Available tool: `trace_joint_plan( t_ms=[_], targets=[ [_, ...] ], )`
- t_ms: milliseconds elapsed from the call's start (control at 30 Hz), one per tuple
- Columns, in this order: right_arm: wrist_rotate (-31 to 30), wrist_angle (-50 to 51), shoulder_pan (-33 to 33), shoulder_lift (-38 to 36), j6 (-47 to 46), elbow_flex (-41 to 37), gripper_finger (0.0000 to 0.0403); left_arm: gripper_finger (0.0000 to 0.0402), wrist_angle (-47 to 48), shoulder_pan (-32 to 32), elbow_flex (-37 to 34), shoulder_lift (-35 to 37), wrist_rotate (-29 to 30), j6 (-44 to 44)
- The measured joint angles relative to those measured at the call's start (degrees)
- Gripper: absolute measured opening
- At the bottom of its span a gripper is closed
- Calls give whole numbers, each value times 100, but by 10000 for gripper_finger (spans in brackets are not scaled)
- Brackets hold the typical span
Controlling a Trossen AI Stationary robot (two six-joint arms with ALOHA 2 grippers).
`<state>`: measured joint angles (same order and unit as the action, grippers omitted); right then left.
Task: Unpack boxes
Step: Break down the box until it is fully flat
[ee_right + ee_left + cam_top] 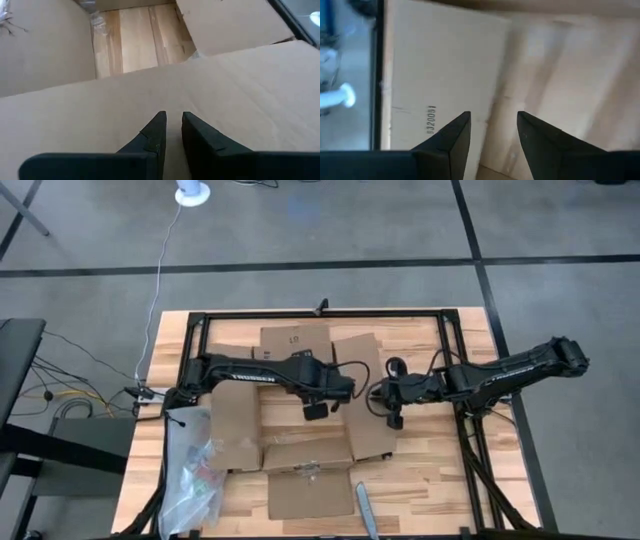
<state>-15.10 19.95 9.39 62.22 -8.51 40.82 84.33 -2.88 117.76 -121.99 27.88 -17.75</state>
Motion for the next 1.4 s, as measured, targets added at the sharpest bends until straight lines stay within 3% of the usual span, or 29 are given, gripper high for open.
trace_joint_plan(
  t_ms=[100, 333, 633, 700, 867, 1033, 1167, 1267, 1400],
  targets=[
    [296, 110, 17, 0, 0, 0, 48, 149, -166, 110, -513, -1, 34, -105],
    [341, 49, 223, -7, -107, -309, 48, 149, -577, 301, -1431, -5, -308, -309],
    [351, 98, 260, -469, -297, -551, 48, 149, -874, 376, -1559, -1, -22, -329],
    [351, 175, 260, -555, -297, -551, 48, 149, -997, 376, -1557, -1, -293, -522],
    [351, 336, 235, -704, -298, -551, 48, 149, -981, 328, -1553, 2, -709, -1739],
    [351, 426, 210, -758, -304, -551, 48, 149, -1016, -104, -1550, 369, -291, -3683],
    [346, 398, 210, -747, -301, -551, 48, 149, -1187, -366, -1546, 491, -182, -4431],
    [346, 393, 210, -745, -271, -551, 48, 149, -1041, -455, -1555, 476, -163, -4131],
    [346, 369, 216, -743, -27, -551, 48, 149, -1048, -463, -1566, 369, 150, -2990]
  ],
)
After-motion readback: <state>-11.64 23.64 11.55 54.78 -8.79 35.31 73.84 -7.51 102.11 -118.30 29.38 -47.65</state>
